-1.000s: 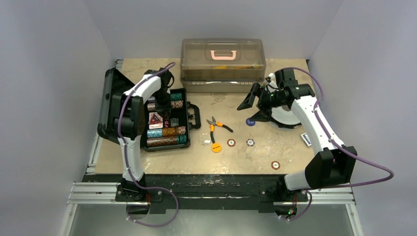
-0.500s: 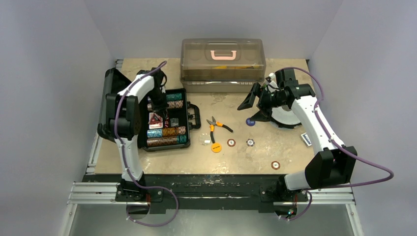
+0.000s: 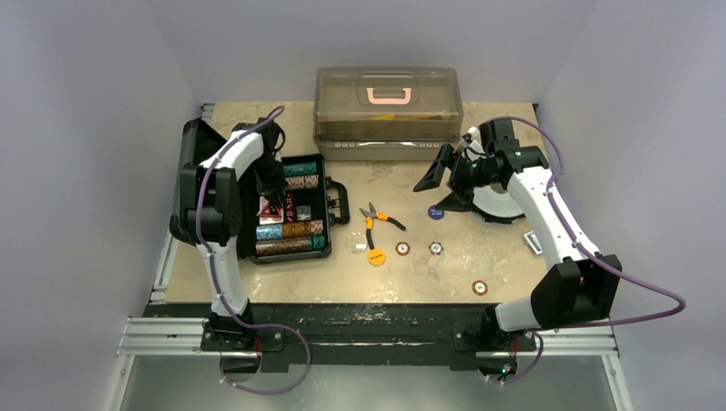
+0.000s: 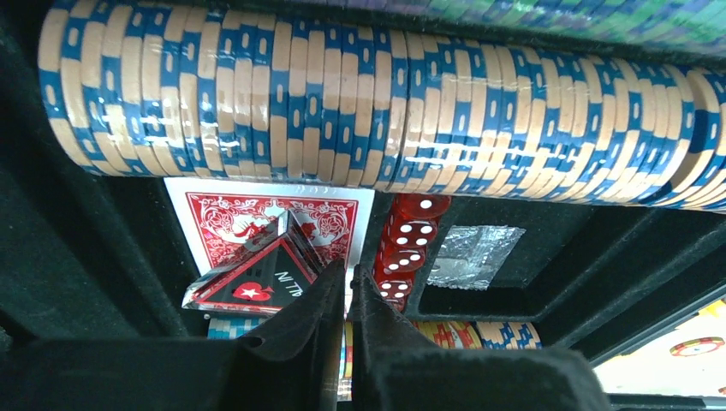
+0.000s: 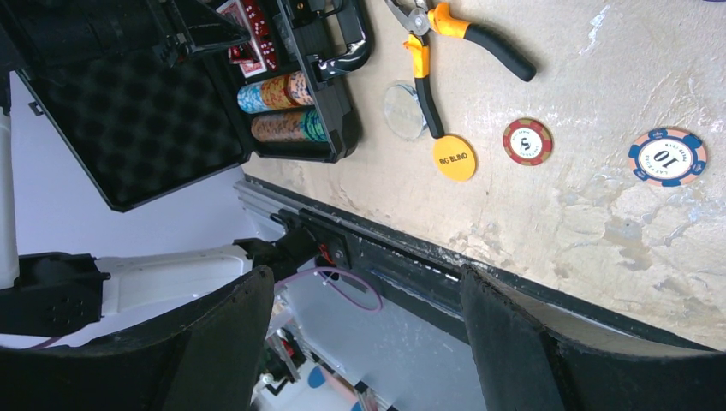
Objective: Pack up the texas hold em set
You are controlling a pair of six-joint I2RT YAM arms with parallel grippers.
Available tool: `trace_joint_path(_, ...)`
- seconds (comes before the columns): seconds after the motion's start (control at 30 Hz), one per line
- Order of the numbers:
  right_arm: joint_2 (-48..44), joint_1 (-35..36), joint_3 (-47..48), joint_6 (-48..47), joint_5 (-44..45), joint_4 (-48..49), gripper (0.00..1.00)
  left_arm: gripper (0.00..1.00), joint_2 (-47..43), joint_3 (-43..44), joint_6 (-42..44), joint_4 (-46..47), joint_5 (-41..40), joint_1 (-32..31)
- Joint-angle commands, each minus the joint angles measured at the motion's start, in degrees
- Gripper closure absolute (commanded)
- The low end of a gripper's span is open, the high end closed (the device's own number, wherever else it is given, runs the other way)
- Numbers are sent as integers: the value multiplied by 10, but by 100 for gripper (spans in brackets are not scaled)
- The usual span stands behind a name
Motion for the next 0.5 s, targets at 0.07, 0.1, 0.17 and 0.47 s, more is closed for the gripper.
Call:
trace_joint_path(0.07,-15,-4,0,-9,-13,12,22,90,-30,-2,10,10,-11,6)
trace_joint_path(0.1,-15,-4,0,-9,-13,12,22,89,-34,-2,9,10,-6,6)
trace_joint_path(0.17,-15,-4,-1,-9,-13,13,22,86,-44,-3,7,12,2,5)
trace_joint_path(0.47,-27,-4,15,-67,84,-24,15,68,-190,-50,-29,57,127,-47)
